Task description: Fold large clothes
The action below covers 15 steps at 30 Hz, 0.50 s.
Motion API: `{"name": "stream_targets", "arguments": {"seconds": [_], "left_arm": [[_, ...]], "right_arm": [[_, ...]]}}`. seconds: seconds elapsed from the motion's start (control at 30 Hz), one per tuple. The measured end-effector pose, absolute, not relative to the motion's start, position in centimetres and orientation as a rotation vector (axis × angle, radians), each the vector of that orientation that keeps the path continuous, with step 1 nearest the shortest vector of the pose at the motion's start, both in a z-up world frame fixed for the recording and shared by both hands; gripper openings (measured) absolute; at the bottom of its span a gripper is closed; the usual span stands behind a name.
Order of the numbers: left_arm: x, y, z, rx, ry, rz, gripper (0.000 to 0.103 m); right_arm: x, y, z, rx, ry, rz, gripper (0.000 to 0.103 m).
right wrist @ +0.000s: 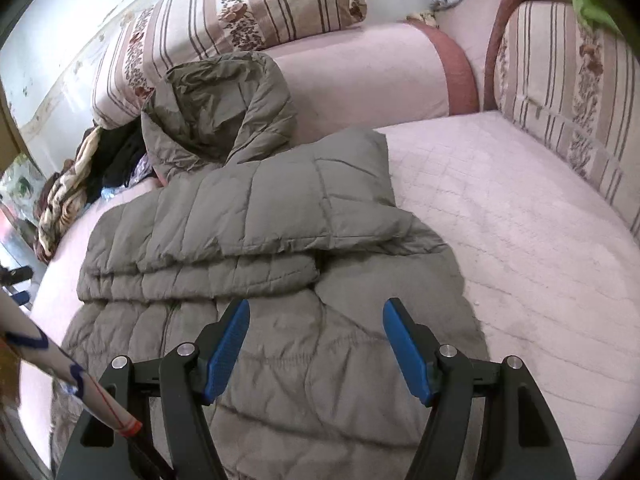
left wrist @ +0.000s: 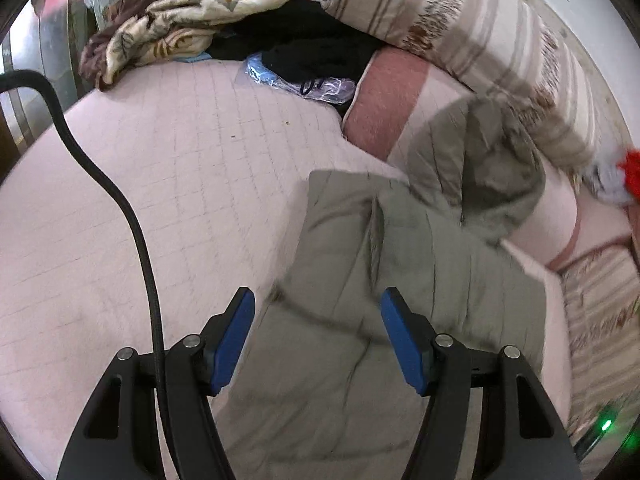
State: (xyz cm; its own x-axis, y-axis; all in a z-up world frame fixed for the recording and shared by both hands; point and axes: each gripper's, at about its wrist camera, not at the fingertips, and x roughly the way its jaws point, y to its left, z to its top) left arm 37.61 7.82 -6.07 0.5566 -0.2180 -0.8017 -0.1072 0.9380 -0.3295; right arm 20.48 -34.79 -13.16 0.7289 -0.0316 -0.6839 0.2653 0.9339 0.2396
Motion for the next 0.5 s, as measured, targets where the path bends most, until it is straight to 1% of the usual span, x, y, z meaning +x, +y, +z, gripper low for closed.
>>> {"name": "stream_targets", "arguments": {"seconds": [0.13,0.23,0.47,0.5], "left_arm": [[41.4,6.5,-7.1,-0.359,1.016,-0.087,0.064],[43.9,4.2,-8.8,-0.355,1.065,-0.145,0.064],[46.2,-2.4,-12.6,-0.253,1.141,-0.237,0.064],[46.2,-2.9,-12.8,-0.228,1.138,-0.235,0.055]], "right_arm": [[22.1,-35.6,-14.0,0.381,0.770,-0.141,0.074],[22.5,-36.3,-14.4,0.429,0.782,-0.153,0.074],[22.3,-38.3,-14.1,0.491,0.752,-0.199,0.074],[22.3,-38.6,-14.2,0.497,0.752,-0.205,0.074]]}}
